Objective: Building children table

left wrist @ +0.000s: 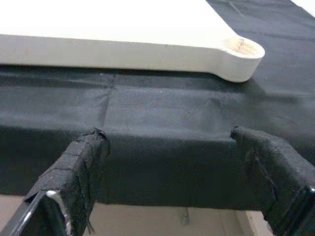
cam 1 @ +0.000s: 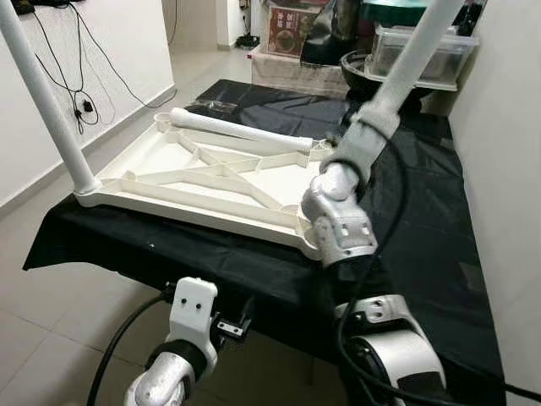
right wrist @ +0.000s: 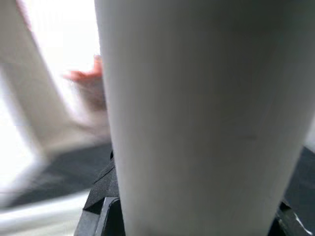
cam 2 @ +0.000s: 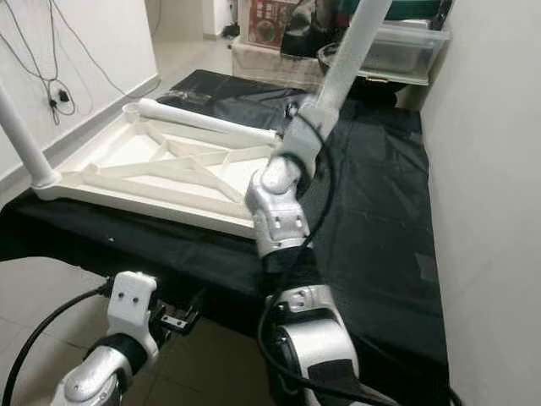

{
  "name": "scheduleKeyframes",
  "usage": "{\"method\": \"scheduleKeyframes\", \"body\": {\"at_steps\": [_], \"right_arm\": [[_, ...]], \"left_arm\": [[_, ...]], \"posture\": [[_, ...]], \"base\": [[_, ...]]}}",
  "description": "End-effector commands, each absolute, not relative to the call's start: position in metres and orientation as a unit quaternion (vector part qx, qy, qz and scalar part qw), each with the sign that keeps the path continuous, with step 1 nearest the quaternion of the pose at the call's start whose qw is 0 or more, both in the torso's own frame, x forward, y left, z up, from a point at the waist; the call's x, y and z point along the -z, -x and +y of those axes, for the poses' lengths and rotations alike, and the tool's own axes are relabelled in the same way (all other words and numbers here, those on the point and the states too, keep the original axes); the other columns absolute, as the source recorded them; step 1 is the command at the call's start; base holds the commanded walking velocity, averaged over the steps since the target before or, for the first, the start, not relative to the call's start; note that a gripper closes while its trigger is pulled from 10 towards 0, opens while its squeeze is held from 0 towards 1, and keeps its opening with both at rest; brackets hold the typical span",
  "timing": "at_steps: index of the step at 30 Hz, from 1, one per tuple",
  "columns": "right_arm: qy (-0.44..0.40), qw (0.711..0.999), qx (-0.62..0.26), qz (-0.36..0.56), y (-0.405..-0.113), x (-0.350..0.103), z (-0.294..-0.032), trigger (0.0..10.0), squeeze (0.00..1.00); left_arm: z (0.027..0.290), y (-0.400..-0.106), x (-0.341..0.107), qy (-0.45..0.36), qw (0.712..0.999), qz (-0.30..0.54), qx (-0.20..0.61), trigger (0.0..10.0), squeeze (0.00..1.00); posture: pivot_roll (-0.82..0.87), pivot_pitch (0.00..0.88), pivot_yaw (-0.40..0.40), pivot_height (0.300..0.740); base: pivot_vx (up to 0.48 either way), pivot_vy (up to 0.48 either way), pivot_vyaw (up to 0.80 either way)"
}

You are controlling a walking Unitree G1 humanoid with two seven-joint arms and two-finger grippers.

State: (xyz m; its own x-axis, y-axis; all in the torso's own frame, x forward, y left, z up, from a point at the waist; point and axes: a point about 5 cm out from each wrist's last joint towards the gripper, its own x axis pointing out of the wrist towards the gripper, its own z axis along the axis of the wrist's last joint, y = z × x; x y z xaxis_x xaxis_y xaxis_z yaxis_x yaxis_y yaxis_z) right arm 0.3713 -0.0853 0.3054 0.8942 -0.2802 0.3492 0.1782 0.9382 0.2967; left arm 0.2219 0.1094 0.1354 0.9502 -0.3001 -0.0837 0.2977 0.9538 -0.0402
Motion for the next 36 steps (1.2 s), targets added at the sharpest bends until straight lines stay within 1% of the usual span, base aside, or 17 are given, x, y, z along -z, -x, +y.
{"method": "scheduleKeyframes", "body": {"at_steps": [1, 3, 5, 8, 9, 10, 11, 14, 15, 18, 22, 28, 36], "right_arm": [[-0.126, 0.969, 0.044, -0.209, -0.367, -0.304, -0.073, 10.0, 0.00], [-0.120, 0.971, 0.011, -0.206, -0.361, -0.294, -0.074, 10.0, 0.00], [-0.117, 0.972, 0.007, -0.202, -0.358, -0.288, -0.077, 10.0, 0.00], [-0.112, 0.979, 0.019, -0.168, -0.347, -0.261, -0.091, 10.0, 0.00], [-0.109, 0.980, 0.018, -0.164, -0.345, -0.257, -0.092, 10.0, 0.00], [-0.109, 0.980, 0.018, -0.164, -0.345, -0.257, -0.092, 10.0, 0.00], [-0.112, 0.982, 0.015, -0.150, -0.343, -0.251, -0.092, 10.0, 0.00], [-0.131, 0.984, -0.016, -0.123, -0.336, -0.242, -0.085, 10.0, 0.00], [-0.131, 0.984, -0.016, -0.123, -0.336, -0.242, -0.085, 10.0, 0.00], [-0.133, 0.983, -0.060, -0.112, -0.332, -0.239, -0.076, 10.0, 0.00], [-0.138, 0.980, -0.094, -0.106, -0.325, -0.240, -0.072, 10.0, 0.00], [-0.152, 0.976, -0.116, -0.101, -0.321, -0.241, -0.071, 10.0, 0.00], [-0.171, 0.968, -0.168, -0.078, -0.312, -0.236, -0.065, 10.0, 0.00]], "left_arm": [[0.109, -0.223, -0.134, 0.010, 0.987, 0.043, 0.155, 10.0, 1.00], [0.108, -0.227, -0.137, -0.001, 0.987, 0.034, 0.159, 10.0, 1.00], [0.107, -0.228, -0.138, -0.010, 0.987, 0.030, 0.160, 10.0, 1.00], [0.106, -0.240, -0.142, -0.102, 0.983, 0.021, 0.149, 10.0, 1.00], [0.105, -0.242, -0.142, -0.120, 0.981, 0.020, 0.148, 10.0, 1.00], [0.105, -0.242, -0.142, -0.120, 0.981, 0.020, 0.148, 10.0, 1.00], [0.102, -0.244, -0.144, -0.140, 0.978, 0.013, 0.153, 10.0, 0.00], [0.093, -0.249, -0.147, -0.160, 0.972, 0.002, 0.172, 10.0, 0.00], [0.093, -0.249, -0.147, -0.160, 0.972, 0.002, 0.172, 10.0, 0.00], [0.090, -0.257, -0.146, -0.168, 0.970, -0.001, 0.177, 10.0, 0.00], [0.086, -0.265, -0.147, -0.186, 0.965, -0.009, 0.183, 10.0, 0.00], [0.083, -0.271, -0.147, -0.191, 0.962, -0.011, 0.193, 10.0, 0.00], [0.082, -0.280, -0.144, -0.202, 0.959, -0.020, 0.199, 10.0, 0.00]], "posture": [[0.06, 0.025, -0.050, 0.740], [0.06, 0.008, -0.046, 0.740], [0.06, 0.008, -0.046, 0.740], [0.05, 0.000, -0.037, 0.740], [0.05, 0.000, -0.037, 0.740], [0.05, 0.000, -0.037, 0.740], [0.05, 0.000, -0.034, 0.740], [0.05, 0.000, -0.027, 0.740], [0.05, 0.000, -0.027, 0.740], [0.04, 0.000, -0.021, 0.740], [0.03, 0.000, -0.021, 0.740], [0.03, 0.000, -0.019, 0.740], [0.02, 0.000, -0.017, 0.740]], "base": [[0.000, 0.000, 0.00], [0.000, 0.000, 0.00], [0.000, 0.000, 0.00], [0.000, 0.000, 0.00], [0.000, 0.000, 0.00], [0.000, 0.000, 0.00], [0.000, 0.000, 0.00], [0.000, 0.000, 0.00], [0.000, 0.000, 0.00], [0.000, 0.000, 0.00], [0.000, 0.000, 0.00], [0.000, 0.000, 0.00], [0.000, 0.000, 0.00]]}}
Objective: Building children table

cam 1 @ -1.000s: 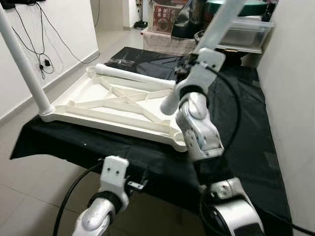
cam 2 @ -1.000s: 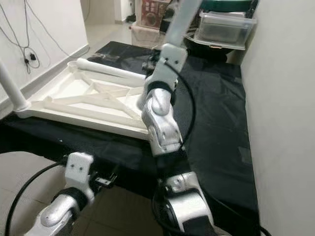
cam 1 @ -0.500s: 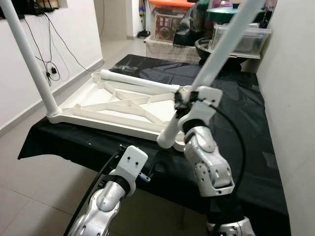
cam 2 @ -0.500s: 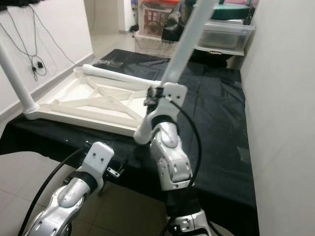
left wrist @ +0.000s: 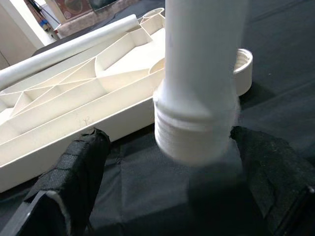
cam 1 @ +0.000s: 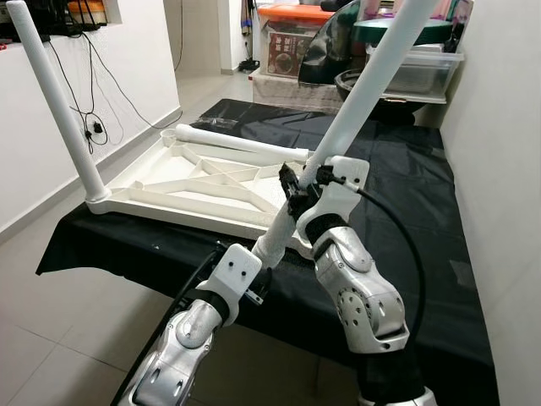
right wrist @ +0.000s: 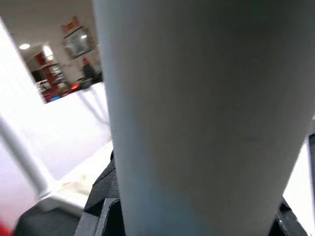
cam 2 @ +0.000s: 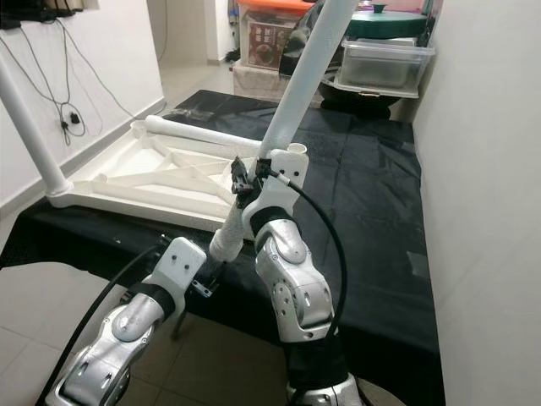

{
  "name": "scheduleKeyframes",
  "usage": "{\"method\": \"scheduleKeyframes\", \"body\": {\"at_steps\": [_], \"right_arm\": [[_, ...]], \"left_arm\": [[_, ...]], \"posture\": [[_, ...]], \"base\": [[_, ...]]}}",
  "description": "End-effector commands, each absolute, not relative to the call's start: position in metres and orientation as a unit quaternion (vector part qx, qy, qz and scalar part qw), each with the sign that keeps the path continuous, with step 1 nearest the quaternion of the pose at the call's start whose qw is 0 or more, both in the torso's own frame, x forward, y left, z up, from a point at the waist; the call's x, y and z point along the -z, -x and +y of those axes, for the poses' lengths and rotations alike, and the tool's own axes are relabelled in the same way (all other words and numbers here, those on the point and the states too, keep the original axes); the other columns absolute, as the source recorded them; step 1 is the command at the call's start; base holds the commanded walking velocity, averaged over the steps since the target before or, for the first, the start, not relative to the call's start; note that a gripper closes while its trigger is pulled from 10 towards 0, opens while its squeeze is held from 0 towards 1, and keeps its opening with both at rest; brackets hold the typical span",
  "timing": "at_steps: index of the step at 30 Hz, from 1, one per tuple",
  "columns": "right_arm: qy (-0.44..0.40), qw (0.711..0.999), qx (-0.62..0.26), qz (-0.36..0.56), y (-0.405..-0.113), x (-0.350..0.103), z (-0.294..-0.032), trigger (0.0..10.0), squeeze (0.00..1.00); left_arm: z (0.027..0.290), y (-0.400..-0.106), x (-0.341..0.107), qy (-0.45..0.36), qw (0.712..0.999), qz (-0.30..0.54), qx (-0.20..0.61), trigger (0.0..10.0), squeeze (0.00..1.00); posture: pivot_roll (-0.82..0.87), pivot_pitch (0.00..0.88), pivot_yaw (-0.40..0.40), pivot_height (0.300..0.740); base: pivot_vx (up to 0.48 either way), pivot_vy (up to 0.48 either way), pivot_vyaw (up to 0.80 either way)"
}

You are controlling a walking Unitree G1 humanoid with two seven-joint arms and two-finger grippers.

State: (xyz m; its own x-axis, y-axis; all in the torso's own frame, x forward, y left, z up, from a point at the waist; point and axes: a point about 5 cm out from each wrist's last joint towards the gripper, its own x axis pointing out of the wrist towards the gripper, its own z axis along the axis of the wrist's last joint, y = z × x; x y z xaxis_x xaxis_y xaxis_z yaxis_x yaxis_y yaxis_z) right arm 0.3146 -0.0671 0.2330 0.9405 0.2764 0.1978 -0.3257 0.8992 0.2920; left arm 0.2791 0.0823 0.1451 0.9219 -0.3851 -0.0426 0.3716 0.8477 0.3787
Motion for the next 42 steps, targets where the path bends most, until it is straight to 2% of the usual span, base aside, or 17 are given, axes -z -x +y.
{"method": "scheduleKeyframes", "body": {"at_steps": [1, 30, 31, 32, 33, 36, 37, 40, 41, 42], "right_arm": [[-0.171, 0.967, -0.171, -0.075, -0.311, -0.235, -0.064, 10.0, 0.00], [-0.185, 0.958, -0.213, -0.050, -0.297, -0.234, -0.061, 10.0, 0.00], [-0.187, 0.957, -0.216, -0.048, -0.296, -0.234, -0.061, 10.0, 0.00], [-0.188, 0.957, -0.218, -0.047, -0.295, -0.234, -0.060, 10.0, 0.00], [-0.188, 0.956, -0.221, -0.047, -0.295, -0.234, -0.060, 10.0, 0.00], [-0.190, 0.953, -0.230, -0.045, -0.292, -0.235, -0.057, 10.0, 0.00], [-0.191, 0.953, -0.233, -0.044, -0.292, -0.235, -0.056, 10.0, 0.00], [-0.191, 0.952, -0.235, -0.043, -0.291, -0.234, -0.056, 10.0, 0.00], [-0.191, 0.952, -0.236, -0.042, -0.291, -0.234, -0.055, 10.0, 0.00], [-0.191, 0.952, -0.236, -0.042, -0.291, -0.234, -0.055, 10.0, 0.00]], "left_arm": [[0.082, -0.280, -0.144, -0.203, 0.958, -0.021, 0.199, 10.0, 0.00], [0.088, -0.291, -0.121, -0.204, 0.959, -0.004, 0.198, 10.0, 0.00], [0.088, -0.291, -0.120, -0.203, 0.959, -0.005, 0.198, 9.5, 0.00], [0.088, -0.291, -0.120, -0.203, 0.959, -0.005, 0.199, 9.5, 0.00], [0.088, -0.292, -0.120, -0.202, 0.959, -0.006, 0.199, 10.0, 0.00], [0.088, -0.292, -0.120, -0.202, 0.959, -0.008, 0.198, 10.0, 0.00], [0.088, -0.292, -0.120, -0.202, 0.959, -0.010, 0.198, 5.0, 0.00], [0.088, -0.292, -0.120, -0.202, 0.959, -0.011, 0.198, 5.0, 0.00], [0.088, -0.292, -0.121, -0.202, 0.959, -0.014, 0.199, 0.0, 0.00], [0.088, -0.292, -0.121, -0.202, 0.959, -0.014, 0.199, 0.0, 0.00]], "posture": [[0.02, 0.000, -0.017, 0.740], [-0.01, 0.000, -0.013, 0.740], [-0.01, 0.000, -0.014, 0.740], [-0.01, 0.000, -0.014, 0.740], [-0.01, 0.000, -0.015, 0.740], [-0.01, 0.000, -0.015, 0.740], [-0.01, 0.000, -0.015, 0.740], [-0.01, 0.000, -0.016, 0.740], [-0.01, 0.000, -0.016, 0.740], [-0.01, 0.000, -0.016, 0.740]], "base": [[0.000, 0.000, 0.00], [0.000, 0.000, 0.00], [0.000, 0.000, 0.00], [0.000, 0.000, 0.00], [0.000, 0.000, 0.00], [0.000, 0.000, 0.00], [0.000, 0.000, 0.00], [0.000, 0.000, 0.00], [0.000, 0.000, 0.00], [0.000, 0.000, 0.00]]}}
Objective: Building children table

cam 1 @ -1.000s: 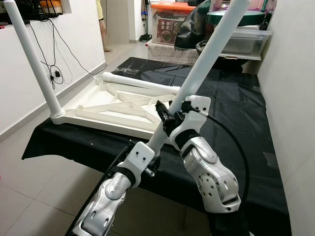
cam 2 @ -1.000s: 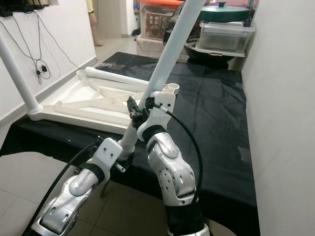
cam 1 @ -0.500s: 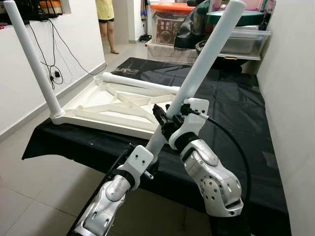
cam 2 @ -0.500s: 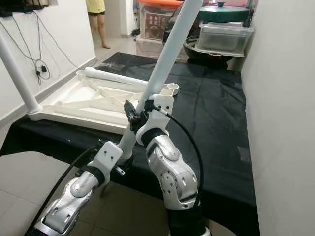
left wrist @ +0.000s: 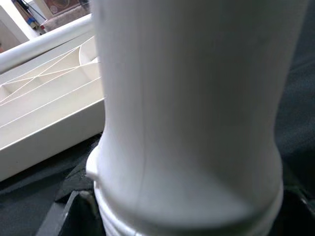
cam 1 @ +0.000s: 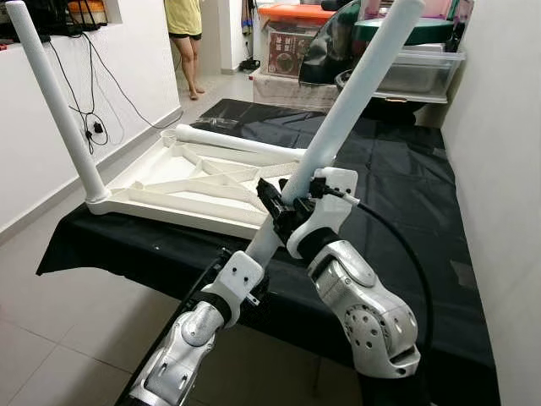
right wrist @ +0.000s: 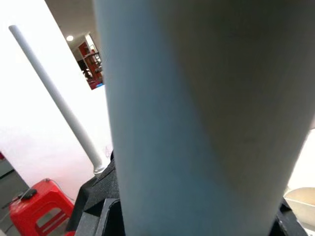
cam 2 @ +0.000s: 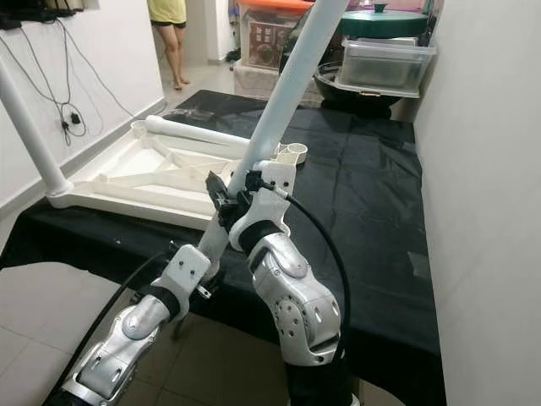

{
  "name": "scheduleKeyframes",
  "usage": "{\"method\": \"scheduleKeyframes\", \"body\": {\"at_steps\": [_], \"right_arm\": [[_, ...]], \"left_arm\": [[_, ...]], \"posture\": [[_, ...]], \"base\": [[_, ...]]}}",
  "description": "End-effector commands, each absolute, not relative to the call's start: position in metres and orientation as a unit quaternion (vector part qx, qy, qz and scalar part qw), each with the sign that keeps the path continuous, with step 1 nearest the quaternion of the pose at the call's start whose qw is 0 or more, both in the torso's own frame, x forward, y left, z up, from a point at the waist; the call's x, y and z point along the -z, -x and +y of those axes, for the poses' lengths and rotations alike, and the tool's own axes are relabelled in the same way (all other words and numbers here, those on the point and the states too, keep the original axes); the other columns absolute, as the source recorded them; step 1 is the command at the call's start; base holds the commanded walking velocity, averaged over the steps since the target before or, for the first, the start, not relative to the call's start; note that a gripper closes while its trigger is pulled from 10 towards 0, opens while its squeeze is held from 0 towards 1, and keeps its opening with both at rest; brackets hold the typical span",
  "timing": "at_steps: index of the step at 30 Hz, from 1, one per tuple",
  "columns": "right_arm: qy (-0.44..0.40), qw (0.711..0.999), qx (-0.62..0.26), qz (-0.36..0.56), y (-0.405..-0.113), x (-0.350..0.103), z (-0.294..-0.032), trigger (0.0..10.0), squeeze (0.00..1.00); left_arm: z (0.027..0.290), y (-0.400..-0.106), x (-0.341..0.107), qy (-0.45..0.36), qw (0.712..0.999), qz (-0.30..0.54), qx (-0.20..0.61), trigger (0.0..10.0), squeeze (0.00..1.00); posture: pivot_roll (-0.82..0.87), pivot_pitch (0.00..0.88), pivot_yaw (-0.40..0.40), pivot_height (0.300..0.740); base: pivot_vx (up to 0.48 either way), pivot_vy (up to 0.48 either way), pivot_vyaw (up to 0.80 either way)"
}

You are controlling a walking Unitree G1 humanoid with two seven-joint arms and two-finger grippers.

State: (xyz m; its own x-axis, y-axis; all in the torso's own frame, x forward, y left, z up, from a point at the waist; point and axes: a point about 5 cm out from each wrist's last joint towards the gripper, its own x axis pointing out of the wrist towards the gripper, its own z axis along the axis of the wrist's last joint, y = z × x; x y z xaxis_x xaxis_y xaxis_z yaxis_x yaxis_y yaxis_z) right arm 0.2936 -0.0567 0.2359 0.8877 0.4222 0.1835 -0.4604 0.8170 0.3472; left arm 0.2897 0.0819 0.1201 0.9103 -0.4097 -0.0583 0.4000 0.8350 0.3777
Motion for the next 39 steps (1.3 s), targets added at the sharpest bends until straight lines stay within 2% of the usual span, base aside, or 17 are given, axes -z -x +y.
{"method": "scheduleKeyframes", "body": {"at_steps": [1, 10, 11, 12, 15, 16, 17, 22, 23, 25, 26, 39], "right_arm": [[-0.191, 0.951, -0.238, -0.041, -0.2902, -0.2336, -0.0547, 10.0, 0.00], [-0.179, 0.954, -0.238, -0.029, -0.2896, -0.2263, -0.0544, 10.0, 0.00], [-0.178, 0.954, -0.238, -0.029, -0.2896, -0.2261, -0.0546, 10.0, 0.00], [-0.177, 0.955, -0.237, -0.029, -0.2898, -0.2260, -0.0549, 10.0, 0.00], [-0.177, 0.955, -0.235, -0.029, -0.2903, -0.2259, -0.0555, 10.0, 0.00], [-0.177, 0.955, -0.235, -0.030, -0.2904, -0.2260, -0.0556, 10.0, 0.00], [-0.177, 0.955, -0.235, -0.030, -0.2906, -0.2263, -0.0557, 10.0, 0.00], [-0.178, 0.955, -0.235, -0.032, -0.2909, -0.2270, -0.0556, 10.0, 0.00], [-0.179, 0.955, -0.235, -0.032, -0.2909, -0.2272, -0.0555, 10.0, 0.00], [-0.180, 0.955, -0.235, -0.034, -0.2909, -0.2279, -0.0551, 10.0, 0.00], [-0.180, 0.954, -0.236, -0.034, -0.2909, -0.2283, -0.0548, 10.0, 0.00], [-0.170, 0.956, -0.234, -0.041, -0.2915, -0.2292, -0.0552, 10.0, 0.00]], "left_arm": [[0.0878, -0.2924, -0.1209, -0.203, 0.959, -0.016, 0.199, 0.0, 0.00], [0.0883, -0.2922, -0.1227, -0.205, 0.958, -0.026, 0.198, 0.0, 0.00], [0.0886, -0.2923, -0.1224, -0.205, 0.959, -0.024, 0.196, 4.6, 0.00], [0.0888, -0.2923, -0.1219, -0.202, 0.960, -0.021, 0.194, 10.0, 0.00], [0.0888, -0.2923, -0.1215, -0.201, 0.960, -0.020, 0.193, 10.0, 0.00], [0.0887, -0.2921, -0.1219, -0.193, 0.962, -0.021, 0.191, 10.0, 0.95], [0.0886, -0.2922, -0.1229, -0.189, 0.963, -0.025, 0.189, 10.0, 1.00], [0.0888, -0.2936, -0.1237, -0.203, 0.961, -0.025, 0.186, 10.0, 1.00], [0.0890, -0.2940, -0.1237, -0.205, 0.961, -0.025, 0.186, 10.0, 0.00], [0.0889, -0.2942, -0.1235, -0.203, 0.961, -0.024, 0.188, 10.0, 0.00], [0.0887, -0.2940, -0.1233, -0.201, 0.961, -0.025, 0.190, 0.0, 0.00], [0.0848, -0.2918, -0.1213, -0.204, 0.957, -0.033, 0.203, 0.0, 0.00]], "posture": [[-0.01, 0.000, -0.015, 0.740], [0.00, 0.000, -0.018, 0.740], [0.00, 0.000, -0.017, 0.740], [0.00, 0.000, -0.018, 0.740], [0.00, 0.000, -0.019, 0.740], [0.00, 0.000, -0.016, 0.740], [0.00, 0.000, -0.018, 0.740], [0.00, 0.000, -0.017, 0.740], [0.00, 0.000, -0.017, 0.740], [0.00, 0.000, -0.018, 0.740], [0.00, 0.000, -0.017, 0.740], [-0.01, 0.000, -0.014, 0.740]], "base": [[0.000, 0.000, 0.00], [0.000, 0.000, 0.00], [0.000, 0.000, 0.00], [0.000, 0.000, 0.00], [0.000, 0.000, 0.00], [0.000, 0.000, 0.00], [0.000, 0.000, 0.00], [0.000, 0.000, 0.00], [0.000, 0.000, 0.00], [0.000, 0.000, 0.00], [0.000, 0.000, 0.00], [0.000, 0.000, 0.00]]}}
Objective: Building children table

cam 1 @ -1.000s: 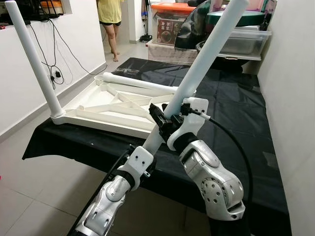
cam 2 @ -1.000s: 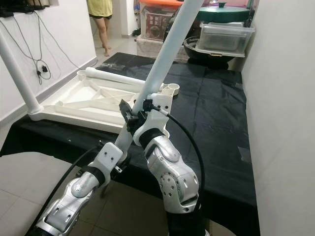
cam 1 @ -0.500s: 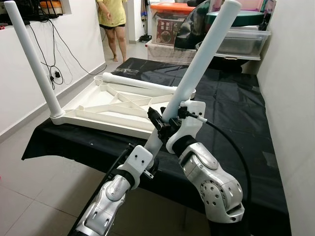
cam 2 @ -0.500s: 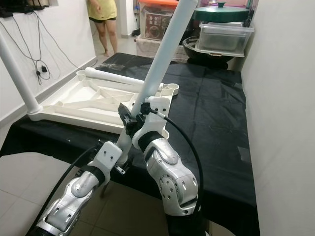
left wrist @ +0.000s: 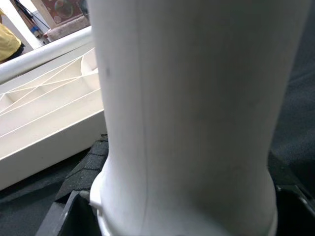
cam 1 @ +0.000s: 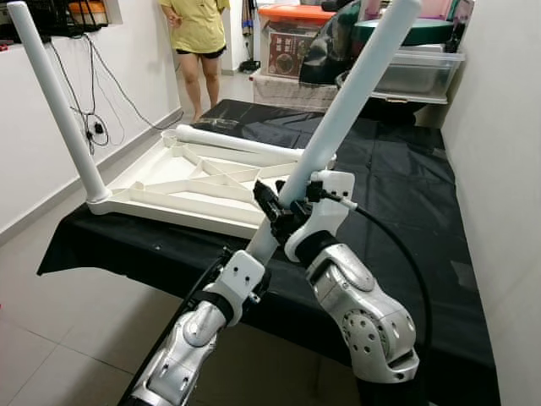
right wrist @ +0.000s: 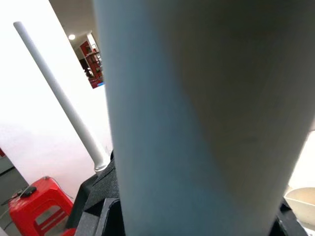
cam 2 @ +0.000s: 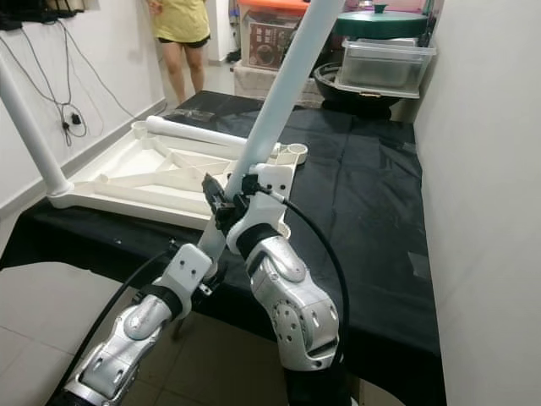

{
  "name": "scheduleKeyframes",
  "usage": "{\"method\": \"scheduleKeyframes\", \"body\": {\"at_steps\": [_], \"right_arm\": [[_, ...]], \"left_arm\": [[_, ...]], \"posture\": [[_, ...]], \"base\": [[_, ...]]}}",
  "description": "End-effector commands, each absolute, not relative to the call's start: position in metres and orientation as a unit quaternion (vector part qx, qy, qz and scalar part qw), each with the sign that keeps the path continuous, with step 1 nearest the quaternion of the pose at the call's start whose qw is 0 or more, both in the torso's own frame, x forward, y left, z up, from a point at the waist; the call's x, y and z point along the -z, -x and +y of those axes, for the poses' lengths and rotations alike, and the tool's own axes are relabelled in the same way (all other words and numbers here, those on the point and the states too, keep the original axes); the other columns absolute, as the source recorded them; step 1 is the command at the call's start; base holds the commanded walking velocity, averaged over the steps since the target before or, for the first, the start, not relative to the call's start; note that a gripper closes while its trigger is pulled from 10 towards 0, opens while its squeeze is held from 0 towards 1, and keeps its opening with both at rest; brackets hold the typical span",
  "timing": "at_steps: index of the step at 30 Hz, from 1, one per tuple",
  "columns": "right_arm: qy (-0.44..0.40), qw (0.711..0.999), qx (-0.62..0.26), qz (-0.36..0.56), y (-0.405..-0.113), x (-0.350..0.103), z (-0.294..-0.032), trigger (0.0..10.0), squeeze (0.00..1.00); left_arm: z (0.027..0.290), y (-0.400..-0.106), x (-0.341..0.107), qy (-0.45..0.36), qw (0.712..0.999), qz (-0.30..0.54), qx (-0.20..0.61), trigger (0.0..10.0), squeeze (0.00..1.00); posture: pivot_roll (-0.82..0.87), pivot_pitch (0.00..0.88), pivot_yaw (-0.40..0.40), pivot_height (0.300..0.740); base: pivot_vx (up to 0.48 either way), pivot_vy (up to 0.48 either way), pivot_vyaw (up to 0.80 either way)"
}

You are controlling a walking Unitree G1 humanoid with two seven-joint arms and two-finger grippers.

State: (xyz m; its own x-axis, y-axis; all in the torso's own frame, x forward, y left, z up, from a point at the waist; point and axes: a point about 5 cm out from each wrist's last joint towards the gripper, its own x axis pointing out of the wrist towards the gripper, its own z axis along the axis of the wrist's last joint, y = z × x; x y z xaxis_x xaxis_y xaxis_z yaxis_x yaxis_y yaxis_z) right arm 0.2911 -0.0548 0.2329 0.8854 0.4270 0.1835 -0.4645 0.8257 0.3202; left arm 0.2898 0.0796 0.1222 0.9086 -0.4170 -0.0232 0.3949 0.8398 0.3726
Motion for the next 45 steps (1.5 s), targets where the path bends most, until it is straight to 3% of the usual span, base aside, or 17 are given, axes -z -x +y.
{"method": "scheduleKeyframes", "body": {"at_steps": [1, 3, 4, 5, 6, 7, 8, 10, 11, 13, 15, 18, 20, 21, 22, 31, 45], "right_arm": [[-0.164, 0.958, -0.232, -0.044, -0.292, -0.229, -0.056, 10.0, 0.00], [-0.164, 0.958, -0.232, -0.044, -0.292, -0.229, -0.056, 10.0, 0.00], [-0.158, 0.958, -0.234, -0.048, -0.292, -0.227, -0.056, 10.0, 0.96], [-0.158, 0.958, -0.234, -0.048, -0.292, -0.227, -0.056, 10.0, 0.96], [-0.149, 0.958, -0.239, -0.050, -0.292, -0.224, -0.058, 10.0, 1.00], [-0.146, 0.958, -0.243, -0.049, -0.293, -0.221, -0.059, 10.0, 1.00], [-0.133, 0.958, -0.251, -0.051, -0.296, -0.217, -0.062, 10.0, 0.65], [-0.133, 0.958, -0.251, -0.051, -0.296, -0.217, -0.062, 10.0, 0.65], [-0.130, 0.953, -0.271, -0.040, -0.300, -0.212, -0.068, 10.0, 0.00], [-0.123, 0.948, -0.294, -0.031, -0.304, -0.209, -0.072, 10.0, 0.00], [-0.136, 0.922, -0.363, -0.025, -0.307, -0.212, -0.081, 10.0, 0.00], [-0.140, 0.909, -0.391, -0.025, -0.308, -0.215, -0.084, 10.0, 0.00], [-0.145, 0.881, -0.450, -0.021, -0.306, -0.222, -0.087, 10.0, 0.00], [-0.145, 0.881, -0.450, -0.021, -0.306, -0.222, -0.087, 10.0, 0.00], [-0.141, 0.862, -0.487, -0.016, -0.302, -0.225, -0.087, 10.0, 0.00], [-0.139, 0.786, -0.601, 0.037, -0.288, -0.220, -0.080, 10.0, 0.00], [-0.149, 0.766, -0.622, 0.063, -0.286, -0.214, -0.072, 10.0, 0.00]], "left_arm": [[0.086, -0.292, -0.121, -0.204, 0.958, -0.031, 0.201, 0.0, 0.00], [0.086, -0.292, -0.121, -0.204, 0.958, -0.031, 0.201, 0.0, 0.00], [0.087, -0.291, -0.120, -0.197, 0.959, -0.026, 0.203, 3.8, 0.00], [0.087, -0.291, -0.120, -0.197, 0.959, -0.026, 0.203, 3.8, 0.00], [0.087, -0.289, -0.120, -0.178, 0.961, -0.019, 0.213, 10.0, 0.00], [0.088, -0.287, -0.120, -0.160, 0.962, -0.014, 0.223, 10.0, 0.00], [0.089, -0.283, -0.120, -0.135, 0.961, -0.008, 0.240, 10.0, 0.00], [0.089, -0.283, -0.120, -0.135, 0.961, -0.008, 0.240, 10.0, 0.00], [0.092, -0.276, -0.119, -0.103, 0.958, 0.006, 0.269, 10.0, 0.00], [0.095, -0.270, -0.119, -0.079, 0.952, 0.017, 0.295, 10.0, 0.00], [0.099, -0.257, -0.117, -0.028, 0.933, 0.050, 0.356, 10.0, 0.00], [0.100, -0.252, -0.117, -0.014, 0.924, 0.060, 0.378, 10.0, 0.00], [0.100, -0.241, -0.117, 0.021, 0.903, 0.081, 0.420, 10.0, 0.00], [0.100, -0.241, -0.117, 0.021, 0.903, 0.081, 0.420, 10.0, 0.00], [0.100, -0.237, -0.118, 0.035, 0.895, 0.088, 0.436, 10.0, 0.00], [0.102, -0.223, -0.119, 0.054, 0.867, 0.115, 0.483, 10.0, 0.00], [0.102, -0.213, -0.115, 0.061, 0.852, 0.139, 0.502, 10.0, 0.00]], "posture": [[0.00, 0.000, -0.016, 0.740], [0.00, 0.000, -0.016, 0.740], [0.00, 0.000, -0.015, 0.740], [0.00, 0.000, -0.015, 0.740], [0.00, 0.000, -0.016, 0.740], [0.00, 0.000, -0.016, 0.740], [0.00, 0.000, -0.014, 0.740], [0.00, 0.000, -0.014, 0.740], [0.01, 0.000, -0.017, 0.740], [0.01, 0.000, -0.016, 0.740], [0.01, 0.000, -0.018, 0.740], [0.01, 0.000, -0.018, 0.740], [0.02, 0.000, -0.016, 0.740], [0.02, 0.000, -0.016, 0.740], [0.02, 0.000, -0.018, 0.740], [0.02, 0.000, -0.018, 0.740], [0.02, 0.000, -0.020, 0.740]], "base": [[0.000, 0.000, 0.00], [0.000, 0.000, 0.00], [0.000, 0.000, 0.00], [0.000, 0.000, 0.00], [0.000, 0.000, 0.00], [0.000, 0.000, 0.00], [0.000, 0.000, 0.00], [0.000, 0.000, 0.00], [0.000, 0.000, 0.00], [0.000, 0.000, 0.00], [0.000, 0.000, 0.00], [0.000, 0.000, 0.00], [0.000, 0.000, 0.00], [0.000, 0.000, 0.00], [0.000, 0.000, 0.00], [0.000, 0.000, 0.00], [0.000, 0.000, 0.00]]}}
